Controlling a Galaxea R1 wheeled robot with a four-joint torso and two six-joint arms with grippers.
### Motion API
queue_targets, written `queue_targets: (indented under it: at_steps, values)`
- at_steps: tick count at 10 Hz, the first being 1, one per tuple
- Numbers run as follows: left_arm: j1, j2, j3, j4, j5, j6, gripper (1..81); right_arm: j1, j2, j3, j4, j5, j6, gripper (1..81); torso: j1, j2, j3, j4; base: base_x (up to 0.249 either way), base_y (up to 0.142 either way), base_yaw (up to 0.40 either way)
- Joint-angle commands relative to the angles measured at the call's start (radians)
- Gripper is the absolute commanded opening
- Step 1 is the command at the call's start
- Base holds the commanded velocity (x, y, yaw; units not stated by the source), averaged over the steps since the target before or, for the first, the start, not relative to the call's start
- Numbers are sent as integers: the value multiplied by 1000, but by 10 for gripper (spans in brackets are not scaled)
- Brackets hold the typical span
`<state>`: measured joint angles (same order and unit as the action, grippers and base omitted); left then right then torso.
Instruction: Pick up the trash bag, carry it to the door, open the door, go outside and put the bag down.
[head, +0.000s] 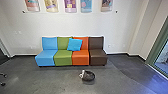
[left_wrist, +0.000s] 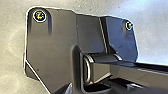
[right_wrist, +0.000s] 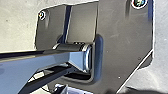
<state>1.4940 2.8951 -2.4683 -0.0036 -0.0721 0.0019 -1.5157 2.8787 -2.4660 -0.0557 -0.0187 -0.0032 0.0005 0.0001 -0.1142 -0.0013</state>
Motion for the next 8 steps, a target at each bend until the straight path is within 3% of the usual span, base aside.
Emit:
queue_targets:
  at_steps: [1,8]
  values:
    - [-33,-9,9,1,57,4,811,35,-10,10,1,-57,-1,811,0,0,0,0,173,0,0]
    - [-34,-9,9,-1,57,4,811,33,-8,12,1,-56,-1,811,0,0,0,0,173,0,0]
